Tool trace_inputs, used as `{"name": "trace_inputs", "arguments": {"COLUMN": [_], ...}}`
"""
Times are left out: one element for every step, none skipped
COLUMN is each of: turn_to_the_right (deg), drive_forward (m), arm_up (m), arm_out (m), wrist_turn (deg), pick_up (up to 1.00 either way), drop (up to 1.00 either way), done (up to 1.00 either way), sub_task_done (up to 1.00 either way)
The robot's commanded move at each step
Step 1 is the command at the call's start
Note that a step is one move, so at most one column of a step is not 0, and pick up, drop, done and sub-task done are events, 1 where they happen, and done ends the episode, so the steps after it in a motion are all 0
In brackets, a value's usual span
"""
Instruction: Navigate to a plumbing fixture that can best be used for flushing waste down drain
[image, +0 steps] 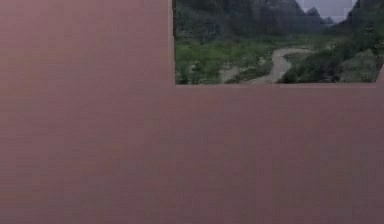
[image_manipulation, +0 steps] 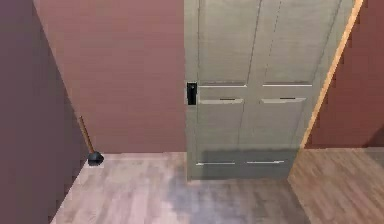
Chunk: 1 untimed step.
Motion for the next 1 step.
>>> {"name": "trace_inputs", "arguments": {"turn_to_the_right": [-45.0], "drive_forward": [0.0], "arm_up": [0.0], "arm_out": [0.0], "wrist_turn": [0.0], "pick_up": [0.0], "drop": [0.0], "done": [0.0], "sub_task_done": [0.0]}}
